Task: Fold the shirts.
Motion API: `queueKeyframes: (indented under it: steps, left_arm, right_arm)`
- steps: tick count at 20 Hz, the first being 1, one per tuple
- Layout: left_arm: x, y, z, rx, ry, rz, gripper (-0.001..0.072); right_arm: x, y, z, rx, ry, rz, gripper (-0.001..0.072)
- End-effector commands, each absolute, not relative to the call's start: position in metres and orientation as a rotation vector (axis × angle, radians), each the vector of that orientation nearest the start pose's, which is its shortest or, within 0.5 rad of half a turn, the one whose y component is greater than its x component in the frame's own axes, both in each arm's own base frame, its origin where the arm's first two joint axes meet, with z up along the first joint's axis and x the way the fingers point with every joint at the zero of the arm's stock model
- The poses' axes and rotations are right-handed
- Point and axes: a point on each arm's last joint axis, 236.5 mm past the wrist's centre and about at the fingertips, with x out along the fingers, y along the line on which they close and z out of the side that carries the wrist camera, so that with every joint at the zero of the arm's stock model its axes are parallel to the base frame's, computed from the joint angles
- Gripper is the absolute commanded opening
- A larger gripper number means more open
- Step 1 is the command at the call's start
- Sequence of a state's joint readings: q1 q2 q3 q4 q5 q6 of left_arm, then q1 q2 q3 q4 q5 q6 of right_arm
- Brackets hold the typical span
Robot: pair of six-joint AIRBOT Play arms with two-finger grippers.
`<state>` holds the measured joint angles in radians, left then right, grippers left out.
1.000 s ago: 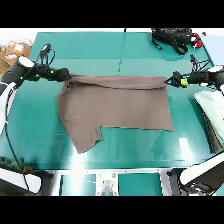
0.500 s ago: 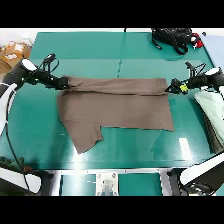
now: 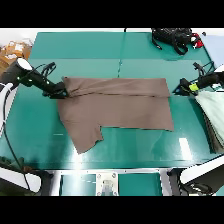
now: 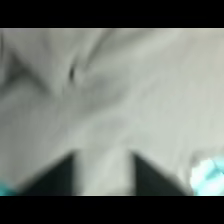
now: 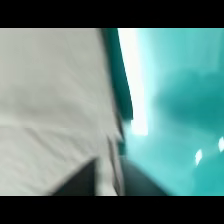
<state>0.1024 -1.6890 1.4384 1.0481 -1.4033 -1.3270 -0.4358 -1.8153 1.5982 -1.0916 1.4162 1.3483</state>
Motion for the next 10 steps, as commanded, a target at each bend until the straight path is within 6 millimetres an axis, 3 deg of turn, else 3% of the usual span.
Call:
queueKeyframes:
  steps: [1, 5, 9, 10]
  left_arm:
    - [0.349, -0.069, -0.027, -0.443, 1.788, -0.454, 0.0027]
    - [0.312, -0.066, -0.014, -0.368, 1.760, -0.358, 0.0025]
    - [0.238, -0.054, -0.027, -0.373, 1.728, -0.186, 0.0028]
    - [0.220, -0.058, -0.034, -0.396, 1.722, -0.172, 0.0173]
  right_arm:
    - [0.390, -0.095, -0.042, 0.636, 1.561, 0.056, 0.0020]
    - [0.322, -0.072, -0.043, 0.715, 1.608, 0.011, 0.0018]
    - [0.254, -0.050, -0.051, 0.846, 1.526, -0.171, 0.0024]
    - [0.239, -0.041, -0.056, 0.848, 1.512, -0.183, 0.0147]
